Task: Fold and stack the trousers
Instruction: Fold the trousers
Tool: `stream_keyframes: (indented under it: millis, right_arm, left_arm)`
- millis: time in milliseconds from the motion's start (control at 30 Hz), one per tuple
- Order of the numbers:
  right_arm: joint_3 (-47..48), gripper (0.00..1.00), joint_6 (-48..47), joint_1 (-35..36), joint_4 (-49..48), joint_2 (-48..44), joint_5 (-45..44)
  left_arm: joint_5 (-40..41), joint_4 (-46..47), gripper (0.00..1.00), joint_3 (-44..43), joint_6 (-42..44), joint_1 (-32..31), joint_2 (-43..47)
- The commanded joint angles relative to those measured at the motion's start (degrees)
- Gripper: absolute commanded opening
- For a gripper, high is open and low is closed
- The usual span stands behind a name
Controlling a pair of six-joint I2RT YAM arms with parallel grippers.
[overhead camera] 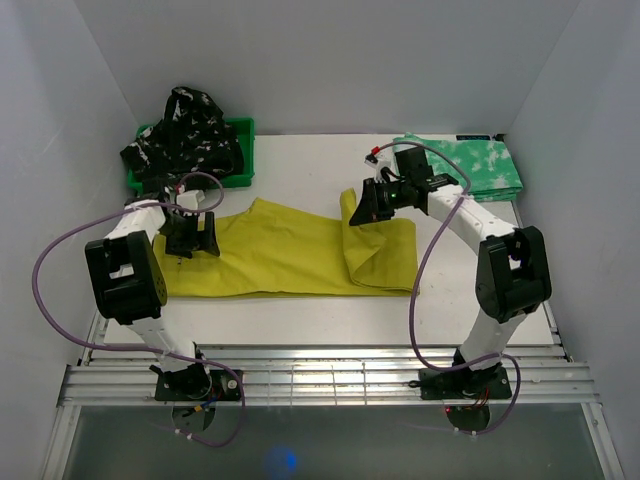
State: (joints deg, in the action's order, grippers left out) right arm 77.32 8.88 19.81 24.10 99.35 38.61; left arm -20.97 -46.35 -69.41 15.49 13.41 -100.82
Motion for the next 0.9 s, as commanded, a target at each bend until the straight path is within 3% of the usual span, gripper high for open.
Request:
stream_keyframes:
  millis: [0, 200, 867]
  right_arm:
    - [2.0, 0.08, 5.4, 2.2, -5.9, 1.6, -1.3]
    - [3.8, 0.08, 10.9, 5.2, -9.9, 4.9, -0.5]
    - [7.6, 0.08, 14.8, 11.7, -8.9, 9.6, -2.8]
  left_arm:
    - [-1.0, -0.1, 0.98, 2.5, -1.2, 0.3, 1.8]
    - [2.5, 0.3, 0.98, 5.6, -2.7, 0.3, 1.8]
    - [3.5, 2.0, 0.98, 9.3, -3.9, 0.3, 3.1]
